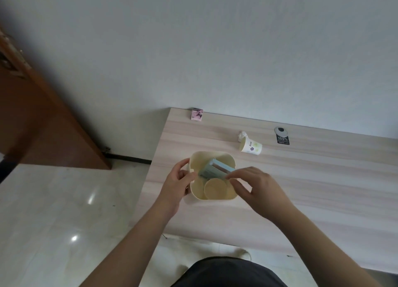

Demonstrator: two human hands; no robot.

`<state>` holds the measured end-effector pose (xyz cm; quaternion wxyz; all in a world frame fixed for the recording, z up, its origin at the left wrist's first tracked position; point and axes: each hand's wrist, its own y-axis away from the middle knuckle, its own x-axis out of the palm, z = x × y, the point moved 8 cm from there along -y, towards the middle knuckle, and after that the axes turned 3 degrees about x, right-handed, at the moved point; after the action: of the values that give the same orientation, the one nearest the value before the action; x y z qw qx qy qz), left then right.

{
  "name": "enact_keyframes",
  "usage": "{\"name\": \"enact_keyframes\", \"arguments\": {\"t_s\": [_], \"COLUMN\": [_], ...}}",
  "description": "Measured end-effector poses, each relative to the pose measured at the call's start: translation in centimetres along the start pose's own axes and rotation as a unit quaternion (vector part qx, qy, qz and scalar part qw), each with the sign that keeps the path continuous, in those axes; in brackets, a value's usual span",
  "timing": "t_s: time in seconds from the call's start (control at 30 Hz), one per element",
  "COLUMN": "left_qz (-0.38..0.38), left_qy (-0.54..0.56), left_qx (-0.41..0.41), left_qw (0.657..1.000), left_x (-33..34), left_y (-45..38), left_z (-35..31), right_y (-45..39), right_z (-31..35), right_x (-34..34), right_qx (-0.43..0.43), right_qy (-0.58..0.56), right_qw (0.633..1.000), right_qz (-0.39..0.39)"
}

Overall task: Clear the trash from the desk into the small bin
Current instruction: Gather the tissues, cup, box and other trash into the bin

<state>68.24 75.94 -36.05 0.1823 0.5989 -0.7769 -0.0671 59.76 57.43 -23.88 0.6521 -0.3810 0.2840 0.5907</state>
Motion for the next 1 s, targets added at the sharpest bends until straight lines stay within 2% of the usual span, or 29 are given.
{"name": "enact_keyframes", "arguments": {"t_s": [0.2,0.43,0.77,1.0], "left_qz": [0.02,0.036,0.003,-0.046], "left_qy": [0.0,-0.028,-0.029,-0.026], "left_qx": [-0.01,-0.019,-0.045,-0.065], "left_qw": [1.0,0.999,0.999,0.996], "left_x": [1.5,3.7,6.7,7.1], "left_y": [-1.1,-3.8,-7.6,-8.0], "left_z": [0.2,0.6,1.1,1.3], "right_y": [-1.5,-4.7,-11.5,-16.0], "right_z": [-4.7,-11.5,-23.0,-27.1], "right_x": [-4.0,-6.2,0.7,6.1], "right_qx": [0.071,0.122,0.174,0.135], "right_qy": [0.005,0.013,0.023,0.15], "right_qw": [0.995,0.988,0.981,0.964], "right_qz": [-0.069,-0.098,0.08,0.174]}}
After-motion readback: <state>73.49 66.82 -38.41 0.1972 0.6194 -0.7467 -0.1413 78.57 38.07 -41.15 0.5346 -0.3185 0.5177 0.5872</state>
